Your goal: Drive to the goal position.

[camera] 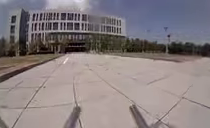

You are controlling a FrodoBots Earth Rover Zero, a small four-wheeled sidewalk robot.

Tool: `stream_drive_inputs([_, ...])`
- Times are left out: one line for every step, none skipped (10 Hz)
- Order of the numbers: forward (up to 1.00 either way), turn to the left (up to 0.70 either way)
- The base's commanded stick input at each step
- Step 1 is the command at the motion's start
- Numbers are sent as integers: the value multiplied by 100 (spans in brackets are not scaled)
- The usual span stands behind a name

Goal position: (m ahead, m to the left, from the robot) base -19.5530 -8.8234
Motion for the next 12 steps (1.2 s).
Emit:
stream_drive_inputs([70, 3])
stream_drive_inputs([70, 3])
stream_drive_inputs([70, 3])
stream_drive_inputs([70, 1])
stream_drive_inputs([70, -16])
stream_drive_inputs([70, -32])
stream_drive_inputs([70, -32])
stream_drive_inputs([70, -32])
stream_drive_inputs([70, -32])
stream_drive_inputs([70, -32])
stream_drive_inputs([12, -63])
stream_drive_inputs([0, -70])
